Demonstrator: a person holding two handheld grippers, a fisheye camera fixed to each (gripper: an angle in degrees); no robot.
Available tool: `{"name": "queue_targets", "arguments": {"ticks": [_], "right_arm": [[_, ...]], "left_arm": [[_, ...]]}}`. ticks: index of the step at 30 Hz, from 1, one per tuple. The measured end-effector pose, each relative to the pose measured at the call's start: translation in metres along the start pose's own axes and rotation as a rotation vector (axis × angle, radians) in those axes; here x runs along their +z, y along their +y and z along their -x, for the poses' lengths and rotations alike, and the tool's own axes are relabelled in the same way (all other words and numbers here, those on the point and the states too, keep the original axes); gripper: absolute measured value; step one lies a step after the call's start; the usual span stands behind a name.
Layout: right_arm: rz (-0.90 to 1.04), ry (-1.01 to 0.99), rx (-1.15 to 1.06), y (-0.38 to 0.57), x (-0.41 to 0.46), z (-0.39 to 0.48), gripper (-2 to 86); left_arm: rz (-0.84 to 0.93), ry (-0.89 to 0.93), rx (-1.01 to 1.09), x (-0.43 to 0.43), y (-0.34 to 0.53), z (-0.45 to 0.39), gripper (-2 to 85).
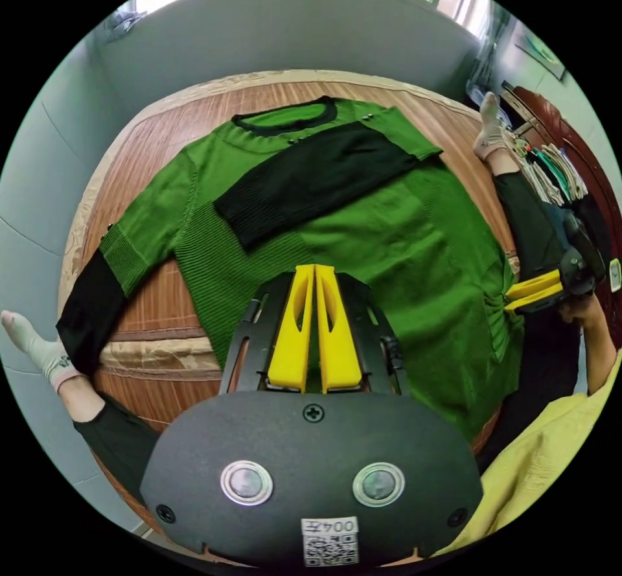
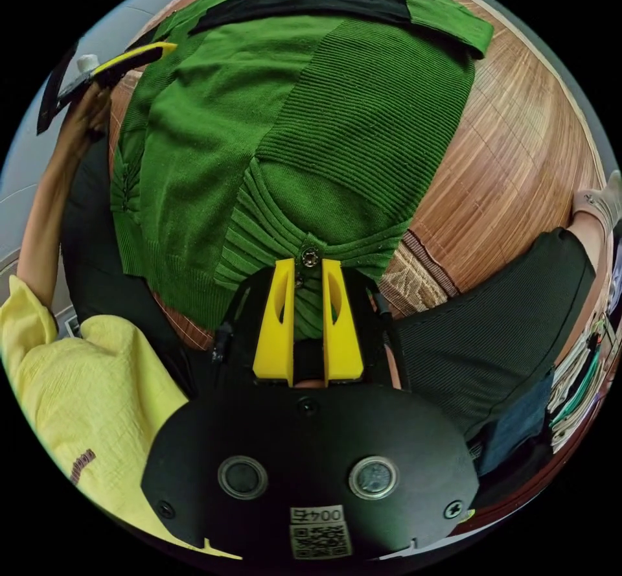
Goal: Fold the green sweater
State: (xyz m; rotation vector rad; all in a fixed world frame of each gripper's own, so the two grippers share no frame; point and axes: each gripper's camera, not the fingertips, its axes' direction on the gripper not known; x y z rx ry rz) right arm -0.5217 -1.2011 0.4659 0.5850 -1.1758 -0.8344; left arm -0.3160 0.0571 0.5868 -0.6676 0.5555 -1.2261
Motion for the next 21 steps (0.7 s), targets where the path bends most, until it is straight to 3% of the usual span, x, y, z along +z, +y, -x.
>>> {"name": "queue_targets", "arguments": {"ticks": [4,7,12,17,21], "right_arm": [[-0.044,0.026,0.018,0.019,0.002,-0.007,7.2],[-0.099,0.041,0.014,0.038,0.003,-0.013,6.5],[-0.122,0.024,-0.106,0.061,-0.012,-0.03,6.2],[-0.483,-0.049,-0.036,0.08,-0.069,-0.101,5.0],[-0.591,-0.12,0.015,0.084,-0.1,-0.146,5.4]], "left_arm": [[0.023,-0.049,0.028,0.022,0.027,-0.034,0.2],[-0.067,-0.086,0.025,0.028,0.048,-0.038,0.2],[-0.111,-0.014,-0.015,0.03,0.069,-0.028,0.2],[-0.121,0.008,-0.025,0.031,0.086,-0.025,0.3],[-0.127,-0.062,0.004,0.032,0.096,-0.036,0.2]]}}
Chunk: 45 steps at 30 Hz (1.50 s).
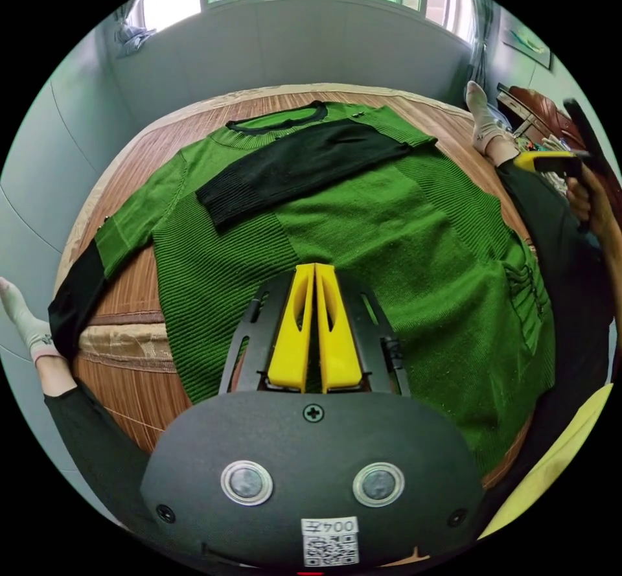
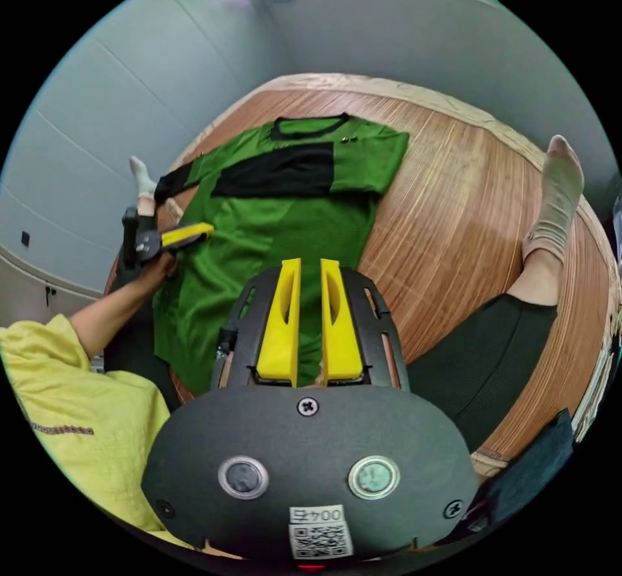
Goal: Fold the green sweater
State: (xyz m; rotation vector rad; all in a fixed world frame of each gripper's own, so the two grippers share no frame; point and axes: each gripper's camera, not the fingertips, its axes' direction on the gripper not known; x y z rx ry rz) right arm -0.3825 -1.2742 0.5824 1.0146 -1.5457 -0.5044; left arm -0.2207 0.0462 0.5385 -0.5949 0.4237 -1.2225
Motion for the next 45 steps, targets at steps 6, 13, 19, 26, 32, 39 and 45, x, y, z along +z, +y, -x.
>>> {"name": "queue_targets", "arguments": {"ticks": [6,13,19,26,32,39,45], "right_arm": [[-0.062,0.022,0.104,-0.029,0.023,-0.069,0.8],[-0.141,-0.086,0.199,-0.042,0.048,-0.127,6.8],[-0.097,-0.08,0.233,-0.046,0.065,-0.14,8.2],[-0.128,-0.174,0.328,-0.043,0.069,-0.161,6.8],[-0.113,-0.109,0.261,-0.051,0.072,-0.145,4.7],[-0.047,0.338,-0.033,-0.063,0.077,-0.093,7.6],[-0.013,0.308,0.038,-0.059,0.069,-0.097,13.7]], "left_arm": [[-0.006,-0.133,0.06,0.0,0.015,-0.021,0.2],[-0.005,-0.089,0.039,-0.002,0.027,-0.013,0.2],[-0.005,-0.067,0.029,-0.004,0.035,-0.007,0.2],[-0.005,-0.067,0.029,-0.007,0.04,-0.003,0.2],[-0.005,-0.069,0.03,-0.009,0.041,0.0,0.2],[-0.005,-0.067,0.03,-0.012,0.039,0.005,0.2],[-0.006,-0.065,0.029,-0.015,0.035,0.009,0.3]]}}
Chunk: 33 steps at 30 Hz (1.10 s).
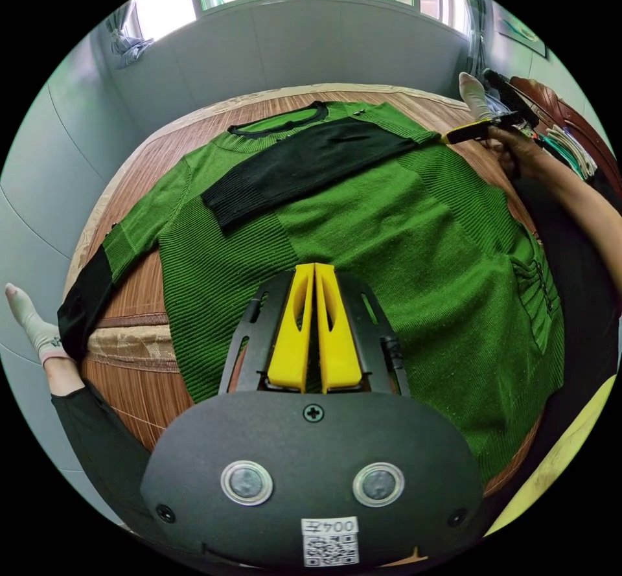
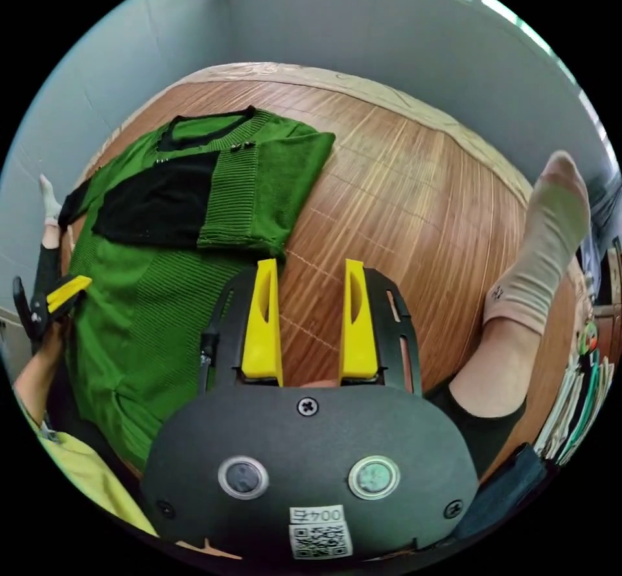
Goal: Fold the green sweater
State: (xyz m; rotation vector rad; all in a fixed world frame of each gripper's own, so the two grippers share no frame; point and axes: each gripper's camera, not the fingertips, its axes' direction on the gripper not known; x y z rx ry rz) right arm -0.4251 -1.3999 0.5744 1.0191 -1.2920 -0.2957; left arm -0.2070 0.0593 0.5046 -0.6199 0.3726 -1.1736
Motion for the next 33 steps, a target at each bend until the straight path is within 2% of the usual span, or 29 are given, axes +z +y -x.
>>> {"name": "queue_targets", "arguments": {"ticks": [4,7,9,15,22,26,28,33], "right_arm": [[-0.127,-0.147,0.101,0.017,-0.035,-0.009,14.2],[-0.244,-0.282,0.04,0.016,-0.046,0.021,17.3],[-0.236,-0.237,-0.005,0.005,-0.039,0.05,19.2],[-0.039,-0.069,-0.153,-0.016,0.011,0.124,22.0],[-0.058,-0.059,-0.146,-0.014,0.001,0.149,24.5],[-0.203,-0.17,-0.137,0.0,-0.021,0.17,24.7],[-0.184,-0.216,-0.147,0.003,-0.013,0.183,24.7],[-0.14,-0.072,-0.213,0.008,0.007,0.22,24.2]], "left_arm": [[-0.001,-0.001,0.0,-0.002,-0.005,0.003,0.2],[-0.002,0.001,-0.001,-0.003,-0.009,0.005,0.2],[-0.001,0.006,-0.003,-0.004,-0.012,0.006,0.2],[-0.002,0.011,-0.005,-0.006,-0.023,0.009,0.2],[-0.002,0.037,-0.018,-0.008,-0.04,0.014,0.2],[-0.003,0.021,-0.011,-0.009,-0.051,0.01,0.3],[-0.004,0.005,-0.003,-0.01,-0.057,0.007,0.3],[0.006,0.02,-0.017,-0.014,-0.073,0.006,0.7]]}}
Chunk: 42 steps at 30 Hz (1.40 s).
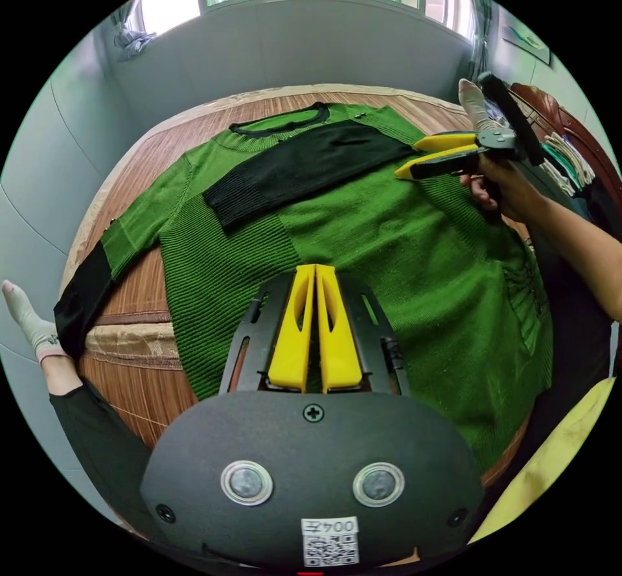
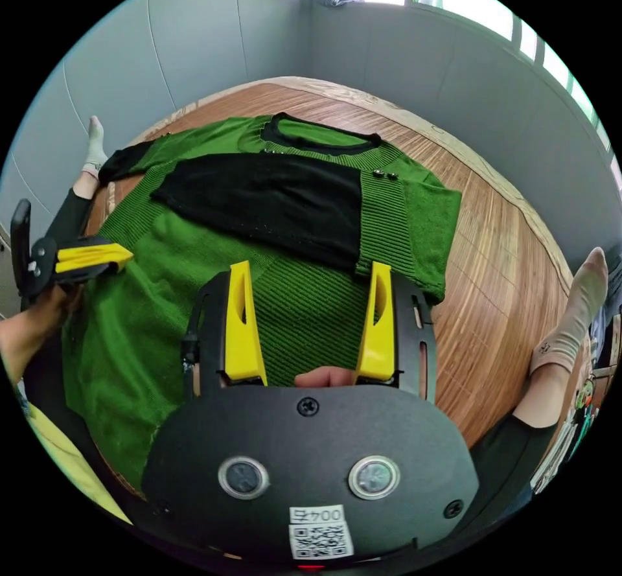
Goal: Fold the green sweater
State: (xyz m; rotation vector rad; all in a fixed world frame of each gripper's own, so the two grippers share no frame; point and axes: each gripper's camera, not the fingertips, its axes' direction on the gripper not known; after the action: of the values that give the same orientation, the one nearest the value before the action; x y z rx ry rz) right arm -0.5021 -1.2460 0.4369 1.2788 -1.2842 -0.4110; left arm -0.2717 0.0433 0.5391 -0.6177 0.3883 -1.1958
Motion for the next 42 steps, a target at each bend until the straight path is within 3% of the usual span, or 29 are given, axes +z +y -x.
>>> {"name": "queue_targets", "arguments": {"ticks": [3,6,11,17,24,29,33,35,42], "right_arm": [[-0.002,0.043,-0.017,0.0,0.002,0.014,24.2],[0.0,0.04,-0.015,-0.002,0.004,0.02,24.2],[-0.002,0.041,-0.015,-0.004,0.007,0.032,24.2],[-0.002,0.039,-0.014,-0.007,0.01,0.042,24.2],[-0.001,0.039,-0.015,-0.009,0.015,0.051,24.2],[-0.001,0.039,-0.015,-0.011,0.018,0.056,24.2],[-0.002,0.037,-0.014,-0.012,0.021,0.058,24.2],[-0.002,0.036,-0.014,-0.013,0.023,0.059,24.2],[-0.003,0.037,-0.014,-0.015,0.028,0.058,24.2]], "left_arm": [[-0.01,-0.005,0.022,-0.017,-0.009,0.015,1.6],[-0.007,-0.201,0.009,-0.036,-0.013,0.051,4.1],[0.163,-0.434,-0.096,-0.041,-0.016,0.144,8.2],[0.368,-0.643,-0.033,-0.024,-0.032,0.192,10.3],[0.507,-0.723,0.054,-0.002,-0.052,0.204,10.5],[0.586,-0.738,0.044,0.003,-0.059,0.217,4.6],[0.493,-0.7,-0.062,-0.029,-0.068,0.229,2.3],[0.356,-0.631,-0.149,-0.072,-0.079,0.233,1.8],[0.007,-0.411,-0.156,-0.201,-0.146,0.191,1.4]]}}
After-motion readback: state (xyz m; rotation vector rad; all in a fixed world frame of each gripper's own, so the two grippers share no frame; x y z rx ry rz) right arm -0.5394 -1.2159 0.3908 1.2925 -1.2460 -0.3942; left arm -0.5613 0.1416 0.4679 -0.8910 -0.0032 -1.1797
